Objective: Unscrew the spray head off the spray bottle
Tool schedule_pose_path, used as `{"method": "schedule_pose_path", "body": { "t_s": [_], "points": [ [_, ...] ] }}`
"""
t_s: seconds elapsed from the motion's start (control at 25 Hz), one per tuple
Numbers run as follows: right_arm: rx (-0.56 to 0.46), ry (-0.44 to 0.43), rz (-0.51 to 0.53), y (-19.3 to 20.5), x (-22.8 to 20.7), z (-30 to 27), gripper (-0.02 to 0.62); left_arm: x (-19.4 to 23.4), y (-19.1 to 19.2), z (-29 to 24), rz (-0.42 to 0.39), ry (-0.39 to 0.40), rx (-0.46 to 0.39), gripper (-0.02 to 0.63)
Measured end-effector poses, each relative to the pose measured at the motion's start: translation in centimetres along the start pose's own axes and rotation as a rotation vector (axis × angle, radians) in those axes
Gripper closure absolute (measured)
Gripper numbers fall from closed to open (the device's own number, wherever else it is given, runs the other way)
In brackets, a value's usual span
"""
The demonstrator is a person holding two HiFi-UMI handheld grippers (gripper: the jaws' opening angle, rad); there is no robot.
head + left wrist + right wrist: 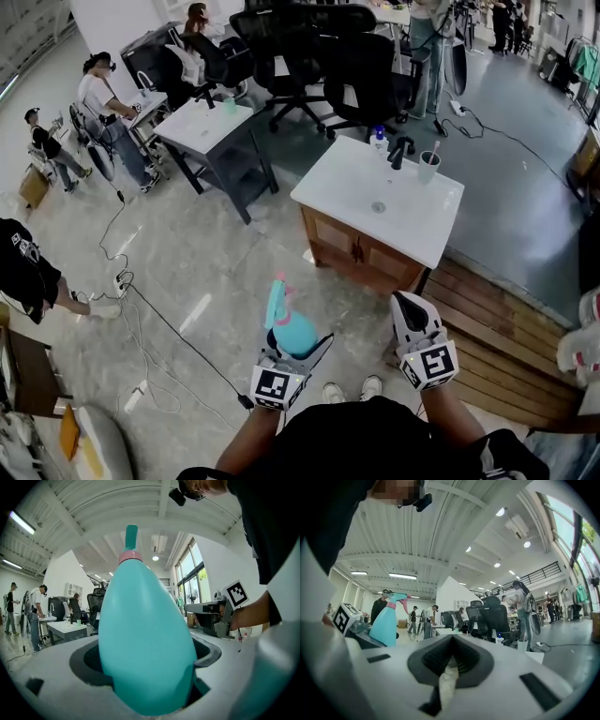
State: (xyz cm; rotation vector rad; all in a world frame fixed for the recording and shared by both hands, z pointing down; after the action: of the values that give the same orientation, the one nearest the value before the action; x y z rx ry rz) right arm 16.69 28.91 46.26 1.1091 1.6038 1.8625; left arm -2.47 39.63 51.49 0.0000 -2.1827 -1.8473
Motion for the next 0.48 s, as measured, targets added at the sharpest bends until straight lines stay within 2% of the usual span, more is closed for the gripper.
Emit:
{"method": "schedule_pose_path", "body": {
  "t_s": [0.24,0.48],
  "points": [
    [0.009,0.025,-0.007,0.7,1.0,-1.4,0.591,1.8,-0.2,-0.1,-0.037,0.031,-0.013,0.123],
    [0.017,0.042,-0.027,2.4,-0.2,-3.4,0.591,3.8,0.5,-2.8,-0.034,0.046,0.027,0.123]
  ]
}}
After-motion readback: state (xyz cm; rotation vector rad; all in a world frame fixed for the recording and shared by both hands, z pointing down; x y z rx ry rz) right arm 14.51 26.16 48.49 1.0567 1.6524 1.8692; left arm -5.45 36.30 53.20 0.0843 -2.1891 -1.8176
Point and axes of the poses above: the fingertips, and each gripper's own axes: z backward along the fingers, x to its left, y out of its underside, the point moved 4 cm from there along z, backward along the fingers, and after that the axes turned 15 degrees about z, right-handed, at the moved point
